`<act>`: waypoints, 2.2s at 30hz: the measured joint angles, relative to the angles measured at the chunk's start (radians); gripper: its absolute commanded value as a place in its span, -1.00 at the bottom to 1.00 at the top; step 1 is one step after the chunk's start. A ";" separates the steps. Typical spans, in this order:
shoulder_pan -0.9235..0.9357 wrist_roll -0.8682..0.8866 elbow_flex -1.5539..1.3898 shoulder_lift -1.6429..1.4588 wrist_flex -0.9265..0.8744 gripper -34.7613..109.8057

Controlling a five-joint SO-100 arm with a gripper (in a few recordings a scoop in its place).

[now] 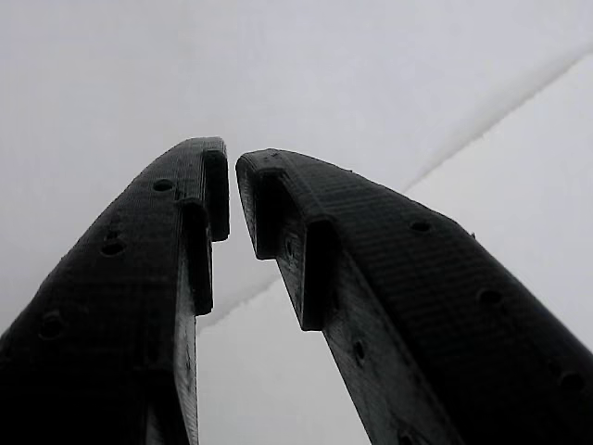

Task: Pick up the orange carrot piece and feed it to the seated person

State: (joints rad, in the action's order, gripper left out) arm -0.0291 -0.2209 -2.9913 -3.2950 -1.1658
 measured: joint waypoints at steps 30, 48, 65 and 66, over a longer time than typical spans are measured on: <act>0.000 0.009 0.011 0.044 0.000 -0.56; 0.241 0.000 0.321 0.425 0.000 -0.56; 0.687 -0.031 0.517 0.686 0.000 -0.56; 0.710 -0.046 0.528 0.699 0.000 -0.56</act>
State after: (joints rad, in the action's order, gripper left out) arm 0.6811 -0.2669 -2.4636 -2.5955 -1.1658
